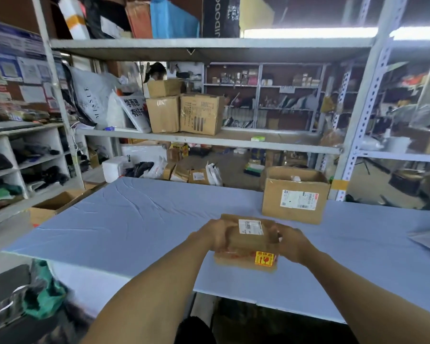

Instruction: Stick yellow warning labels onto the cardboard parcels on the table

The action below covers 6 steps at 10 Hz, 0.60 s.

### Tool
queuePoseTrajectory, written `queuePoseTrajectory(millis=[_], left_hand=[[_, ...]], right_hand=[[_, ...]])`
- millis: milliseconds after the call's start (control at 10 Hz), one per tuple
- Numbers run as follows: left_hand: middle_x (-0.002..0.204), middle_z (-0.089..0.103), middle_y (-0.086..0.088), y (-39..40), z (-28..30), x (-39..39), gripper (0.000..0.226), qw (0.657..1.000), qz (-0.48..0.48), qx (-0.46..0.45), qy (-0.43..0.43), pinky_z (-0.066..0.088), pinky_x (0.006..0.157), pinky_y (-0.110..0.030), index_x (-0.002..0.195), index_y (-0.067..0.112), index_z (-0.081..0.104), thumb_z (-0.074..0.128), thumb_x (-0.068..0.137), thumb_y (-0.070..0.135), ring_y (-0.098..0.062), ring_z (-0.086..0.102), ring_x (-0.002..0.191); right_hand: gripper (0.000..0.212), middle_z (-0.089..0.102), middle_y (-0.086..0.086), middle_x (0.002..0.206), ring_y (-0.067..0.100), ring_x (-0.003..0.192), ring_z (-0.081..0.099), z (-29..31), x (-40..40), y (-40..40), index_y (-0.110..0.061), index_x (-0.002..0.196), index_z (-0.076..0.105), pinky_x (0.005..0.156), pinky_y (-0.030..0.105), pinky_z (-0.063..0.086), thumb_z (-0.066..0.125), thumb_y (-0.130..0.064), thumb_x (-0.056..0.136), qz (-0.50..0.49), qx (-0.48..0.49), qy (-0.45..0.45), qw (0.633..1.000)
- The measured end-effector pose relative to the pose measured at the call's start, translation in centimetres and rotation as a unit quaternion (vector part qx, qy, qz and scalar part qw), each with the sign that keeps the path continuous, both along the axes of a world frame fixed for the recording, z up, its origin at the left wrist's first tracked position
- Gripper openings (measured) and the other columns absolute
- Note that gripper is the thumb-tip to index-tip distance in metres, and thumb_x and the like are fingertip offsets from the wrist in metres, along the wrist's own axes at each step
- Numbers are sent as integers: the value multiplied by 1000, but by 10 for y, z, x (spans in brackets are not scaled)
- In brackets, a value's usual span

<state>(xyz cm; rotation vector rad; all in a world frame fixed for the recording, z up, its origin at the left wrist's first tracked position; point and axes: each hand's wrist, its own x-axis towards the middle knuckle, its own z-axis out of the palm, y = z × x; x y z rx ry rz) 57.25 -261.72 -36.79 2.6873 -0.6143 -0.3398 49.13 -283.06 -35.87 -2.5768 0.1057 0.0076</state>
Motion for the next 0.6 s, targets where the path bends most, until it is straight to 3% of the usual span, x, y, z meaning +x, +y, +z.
queuePoseTrajectory(millis=[100, 200, 300, 400, 500, 600], left_hand=[[153, 42, -6, -3, 5, 6, 88, 998, -20, 50, -12, 43, 110, -38, 150, 30, 36, 79, 75, 14, -33, 47, 135], [153, 40, -5, -4, 12, 9, 90, 995, -22, 100, 2, 46, 108, -43, 151, 31, 34, 78, 74, 13, -33, 46, 135], [150, 45, -5, -5, 12, 6, 74, 996, -4, 86, 2, 48, 106, -45, 147, 28, 40, 69, 80, 14, -31, 49, 132], [139, 56, -8, -2, 22, -5, 54, 998, 8, 65, -24, 51, 102, -41, 139, 23, 52, 59, 86, 18, -31, 56, 123], [126, 63, -9, 4, 33, -10, 37, 995, -6, 80, -64, 54, 92, -41, 121, 20, 62, 56, 84, 22, -31, 61, 110], [125, 63, -11, 11, 50, -21, 35, 993, -7, 90, -80, 54, 94, -43, 119, 15, 64, 53, 86, 15, -33, 59, 112]], right_hand=[[13, 63, -2, 108, 18, 94, 58, 2, 5, 0, -32, 91, 57, 75, 25, 50, 68, -34, 83, 0, 18, 5, 1000], [29, 62, 1, 108, 18, 92, 52, 7, 10, 5, -20, 117, 64, 71, 22, 46, 61, -31, 90, 11, 3, 16, 1000], [29, 67, 10, 118, 21, 100, 58, 14, 11, 8, -7, 112, 69, 90, 32, 47, 59, -25, 91, -9, -17, 10, 1000], [32, 67, 17, 117, 30, 108, 60, 24, 7, 10, 0, 106, 71, 93, 38, 50, 58, -24, 90, -24, -42, 3, 999], [30, 66, 11, 113, 25, 103, 58, 34, 5, 8, -6, 103, 70, 87, 34, 48, 58, -29, 88, -25, -63, -11, 998], [28, 66, 11, 109, 26, 103, 59, 45, 3, 9, -6, 101, 69, 81, 33, 46, 60, -29, 87, -31, -67, -9, 997]])
